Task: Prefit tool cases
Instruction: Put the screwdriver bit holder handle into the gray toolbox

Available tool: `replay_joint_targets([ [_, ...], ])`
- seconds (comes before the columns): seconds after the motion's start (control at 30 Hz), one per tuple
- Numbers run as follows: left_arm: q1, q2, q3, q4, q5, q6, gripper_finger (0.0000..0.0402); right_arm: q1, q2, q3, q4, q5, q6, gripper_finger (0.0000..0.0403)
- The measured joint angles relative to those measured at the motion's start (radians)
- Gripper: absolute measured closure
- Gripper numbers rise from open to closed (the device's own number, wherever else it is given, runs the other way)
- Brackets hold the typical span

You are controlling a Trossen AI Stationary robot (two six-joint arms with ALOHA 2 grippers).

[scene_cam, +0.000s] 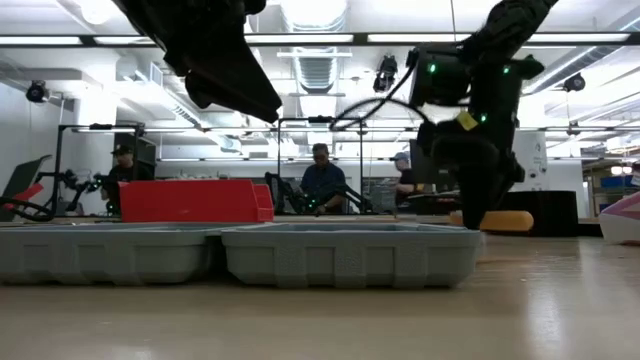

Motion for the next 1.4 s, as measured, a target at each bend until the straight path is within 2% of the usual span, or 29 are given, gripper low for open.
replay_joint_targets([
  [0.1,0.0,-0.009,0.0,-0.047,0.0,0.005,0.0244,0.032,-0.038,0.0,0.005,-0.001,0.037,0.033],
  [0.3,-0.025,-0.012,-0.006,-0.266,0.002,-0.067,0.0244,0.143,-0.098,0.0,0.036,-0.004,0.125,0.0326],
  [0.6,-0.084,-0.015,-0.052,-0.303,0.103,-0.189,0.0244,0.294,-0.102,0.002,0.242,0.001,0.26,0.0323],
  [0.83,-0.114,-0.016,-0.052,-0.346,0.191,-0.258,0.0244,0.354,-0.102,0.002,0.376,0.011,0.317,0.0327],
  [1.17,-0.186,-0.017,-0.052,-0.45,0.194,-0.354,0.0244,0.427,-0.102,0.002,0.475,0.06,0.359,0.0326],
  [1.4,-0.234,-0.018,-0.052,-0.499,0.192,-0.424,0.0244,0.468,-0.102,0.003,0.479,0.112,0.397,0.0318],
])
